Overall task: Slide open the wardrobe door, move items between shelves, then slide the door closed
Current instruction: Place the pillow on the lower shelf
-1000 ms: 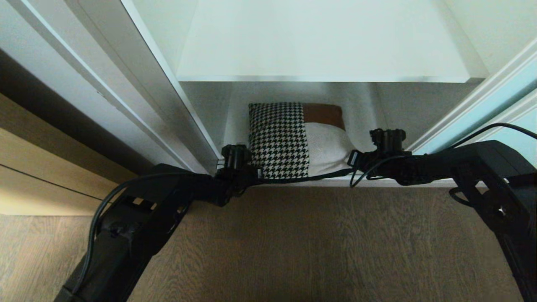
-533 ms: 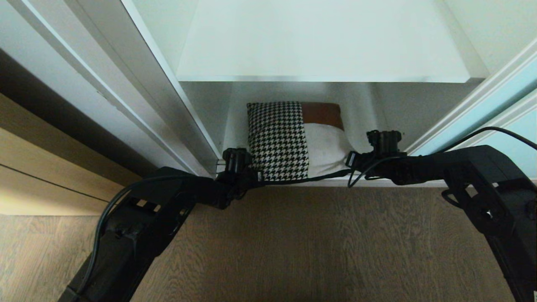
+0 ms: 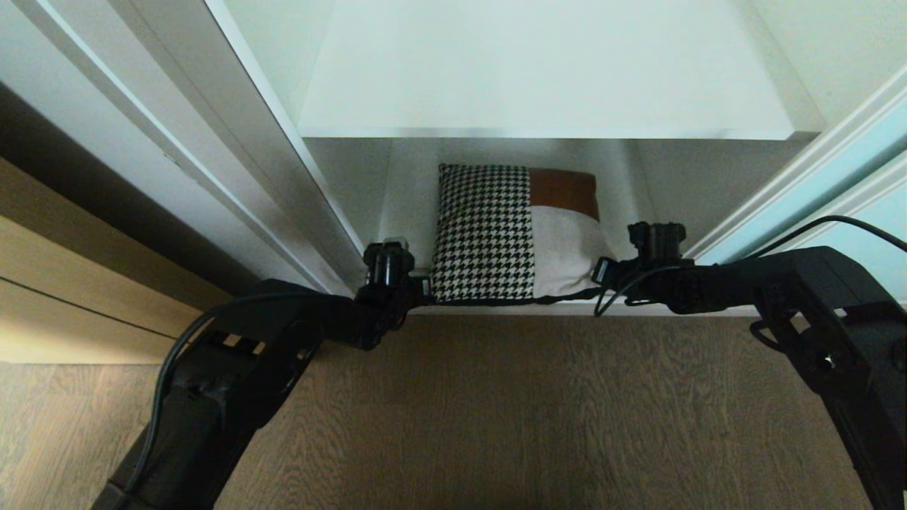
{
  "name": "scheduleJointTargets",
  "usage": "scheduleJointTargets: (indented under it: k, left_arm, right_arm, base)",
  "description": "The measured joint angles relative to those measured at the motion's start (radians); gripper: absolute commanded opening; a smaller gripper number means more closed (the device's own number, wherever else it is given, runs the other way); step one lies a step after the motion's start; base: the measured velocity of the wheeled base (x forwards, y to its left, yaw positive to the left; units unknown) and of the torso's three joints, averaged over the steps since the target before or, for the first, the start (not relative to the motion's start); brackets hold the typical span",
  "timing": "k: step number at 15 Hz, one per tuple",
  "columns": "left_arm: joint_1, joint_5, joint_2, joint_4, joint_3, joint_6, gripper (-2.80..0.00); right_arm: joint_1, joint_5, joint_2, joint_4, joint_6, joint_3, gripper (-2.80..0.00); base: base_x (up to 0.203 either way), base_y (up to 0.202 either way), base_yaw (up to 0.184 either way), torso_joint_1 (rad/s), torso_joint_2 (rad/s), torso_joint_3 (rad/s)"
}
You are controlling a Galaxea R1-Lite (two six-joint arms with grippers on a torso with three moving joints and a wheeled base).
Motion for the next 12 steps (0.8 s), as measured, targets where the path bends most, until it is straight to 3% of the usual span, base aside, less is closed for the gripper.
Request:
scheduleJointTargets:
  k: [3,6,7,9,12]
  left_arm:
    - [-0.004,-0.021,-0.087,-0.001,0.103,-0.029,0.0]
    - [-0.02,-0.186,-0.237,0.012,0.352,-0.07,0.0]
    - [-0.025,-0.271,-0.289,0.024,0.435,-0.089,-2.8]
    - [-0.039,-0.449,-0.36,0.096,0.525,-0.126,-2.8]
    - [-0.05,-0.563,-0.382,0.144,0.519,-0.142,-2.8]
  right_arm:
    - [0.004,0.003,0.0,0.0,-0.001,0.0,-2.8]
    - [0.007,0.003,-0.003,0.0,0.002,-0.001,-2.8]
    - [0.009,0.003,-0.004,0.0,0.002,0.0,-2.8]
    - [0.014,0.003,-0.007,0.0,0.002,0.003,-2.8]
    - [0.021,0.004,-0.013,0.0,0.0,0.007,-2.8]
  base:
    - [0.0,0.0,0.0,0.0,0.0,0.0]
    - [0.0,0.0,0.0,0.0,0.0,0.0]
    - [0.0,0.0,0.0,0.0,0.0,0.0]
    - [0.0,0.0,0.0,0.0,0.0,0.0]
    - [0.0,0.0,0.0,0.0,0.0,0.0]
